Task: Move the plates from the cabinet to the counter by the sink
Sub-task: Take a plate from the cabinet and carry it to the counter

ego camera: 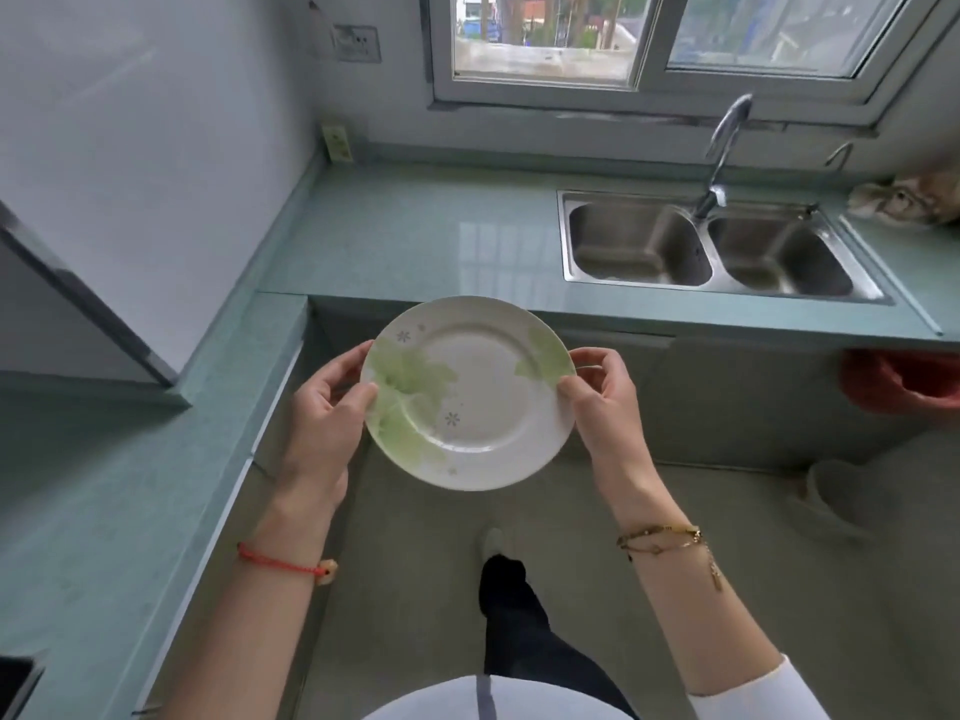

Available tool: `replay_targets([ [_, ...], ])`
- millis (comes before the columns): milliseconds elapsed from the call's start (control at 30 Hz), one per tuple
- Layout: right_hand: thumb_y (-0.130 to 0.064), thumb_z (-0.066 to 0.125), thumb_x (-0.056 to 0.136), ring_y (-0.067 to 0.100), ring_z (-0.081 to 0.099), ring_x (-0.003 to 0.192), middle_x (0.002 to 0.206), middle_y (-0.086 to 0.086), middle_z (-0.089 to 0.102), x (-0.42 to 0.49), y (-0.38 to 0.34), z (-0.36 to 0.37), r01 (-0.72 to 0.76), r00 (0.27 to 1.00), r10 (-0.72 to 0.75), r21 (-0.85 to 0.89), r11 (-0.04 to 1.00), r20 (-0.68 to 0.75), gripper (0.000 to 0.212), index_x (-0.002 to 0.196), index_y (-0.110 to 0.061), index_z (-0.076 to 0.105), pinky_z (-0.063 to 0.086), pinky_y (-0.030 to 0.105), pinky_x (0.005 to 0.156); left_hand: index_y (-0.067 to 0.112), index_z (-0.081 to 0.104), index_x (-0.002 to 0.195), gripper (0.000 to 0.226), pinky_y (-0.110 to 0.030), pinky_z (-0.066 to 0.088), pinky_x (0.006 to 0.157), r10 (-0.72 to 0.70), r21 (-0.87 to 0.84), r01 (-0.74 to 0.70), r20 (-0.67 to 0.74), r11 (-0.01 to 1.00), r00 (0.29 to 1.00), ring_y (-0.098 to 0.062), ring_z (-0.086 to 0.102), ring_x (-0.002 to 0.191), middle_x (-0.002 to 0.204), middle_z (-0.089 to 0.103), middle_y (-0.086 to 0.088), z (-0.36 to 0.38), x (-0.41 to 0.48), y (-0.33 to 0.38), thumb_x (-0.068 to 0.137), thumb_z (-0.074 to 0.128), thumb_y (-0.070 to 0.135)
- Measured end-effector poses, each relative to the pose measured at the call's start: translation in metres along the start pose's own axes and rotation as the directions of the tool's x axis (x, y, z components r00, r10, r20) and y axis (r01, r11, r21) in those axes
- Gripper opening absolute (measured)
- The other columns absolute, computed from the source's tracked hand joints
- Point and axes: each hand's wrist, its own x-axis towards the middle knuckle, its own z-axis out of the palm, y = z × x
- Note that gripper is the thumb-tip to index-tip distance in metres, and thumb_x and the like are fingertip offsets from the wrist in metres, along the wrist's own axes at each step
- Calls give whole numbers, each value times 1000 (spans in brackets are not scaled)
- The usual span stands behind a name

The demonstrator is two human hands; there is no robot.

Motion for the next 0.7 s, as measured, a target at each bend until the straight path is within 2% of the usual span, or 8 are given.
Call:
replay_targets([
  [133,-19,62,85,11,59,82,91,-3,64,87,-12,24,0,999,1,-1,1000,51,14,98,-24,59,45,22,69,17,66,126,42,-39,54,99,-4,-3,4,-41,1000,999,-17,69,110,117,73,1,25,72,12,91,55,-3],
  [333,-16,59,87,10,57,82,93,-1,62,211,-33,66,-10,992,16,-51,999,129,18,105,-21,56,42,24,64,14,66,126,39,-43,52,102,4,-6,-5,-153,1000,988,-20,67,112,116,72,-1,57,179,32,91,58,-2],
  [533,-17,58,89,10,57,84,95,-1,61,306,-39,116,-4,979,23,-93,996,202,22,111,-19,54,41,21,61,11,65,127,39,-40,53,100,25,47,-15,-224,999,974,-20,67,111,116,71,-4,65,274,36,90,60,-2],
  [700,-17,58,89,12,59,90,99,-1,61,381,-37,165,-37,970,70,-143,989,234,23,111,-23,53,45,24,64,15,66,123,40,-44,54,98,12,80,8,-250,997,968,-24,67,110,113,71,-3,63,360,35,89,61,-4],
])
